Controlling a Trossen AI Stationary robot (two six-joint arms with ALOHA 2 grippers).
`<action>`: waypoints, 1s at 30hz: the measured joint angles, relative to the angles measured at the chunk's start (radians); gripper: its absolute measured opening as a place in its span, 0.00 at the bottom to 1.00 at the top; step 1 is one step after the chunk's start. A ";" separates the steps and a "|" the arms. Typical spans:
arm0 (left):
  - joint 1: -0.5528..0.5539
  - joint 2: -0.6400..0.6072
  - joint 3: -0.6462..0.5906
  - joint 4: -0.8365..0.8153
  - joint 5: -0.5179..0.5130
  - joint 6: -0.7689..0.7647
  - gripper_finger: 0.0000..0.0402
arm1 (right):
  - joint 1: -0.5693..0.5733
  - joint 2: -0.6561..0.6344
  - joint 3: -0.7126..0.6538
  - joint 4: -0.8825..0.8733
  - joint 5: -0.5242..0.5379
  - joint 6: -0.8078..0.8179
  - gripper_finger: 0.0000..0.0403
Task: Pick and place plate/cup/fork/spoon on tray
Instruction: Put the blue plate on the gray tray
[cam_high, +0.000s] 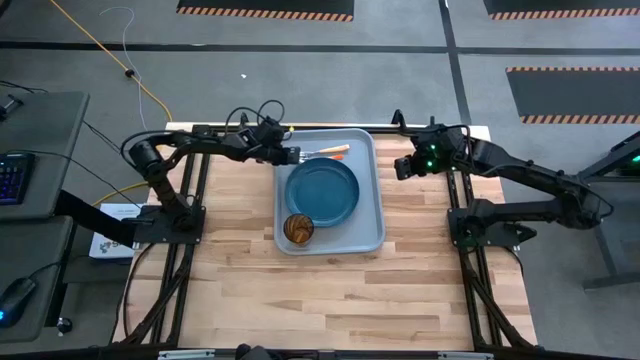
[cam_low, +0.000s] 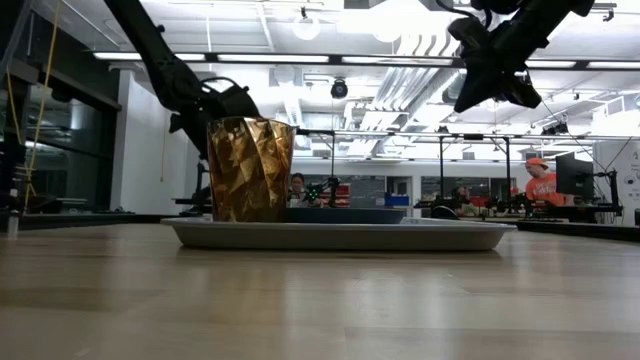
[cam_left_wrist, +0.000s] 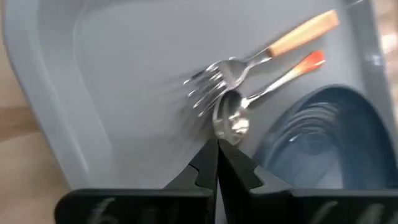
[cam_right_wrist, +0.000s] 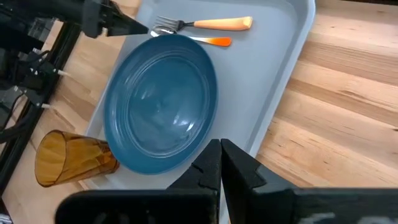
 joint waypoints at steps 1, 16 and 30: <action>0.000 0.009 0.000 0.001 -0.003 -0.008 0.00 | 0.008 0.001 0.000 0.002 0.007 0.004 0.00; 0.009 0.040 0.000 0.060 -0.062 -0.041 0.00 | 0.069 0.001 0.000 0.000 0.047 0.018 0.00; 0.026 0.064 -0.001 0.147 -0.096 -0.055 0.00 | 0.069 0.002 0.000 0.007 0.047 0.018 0.00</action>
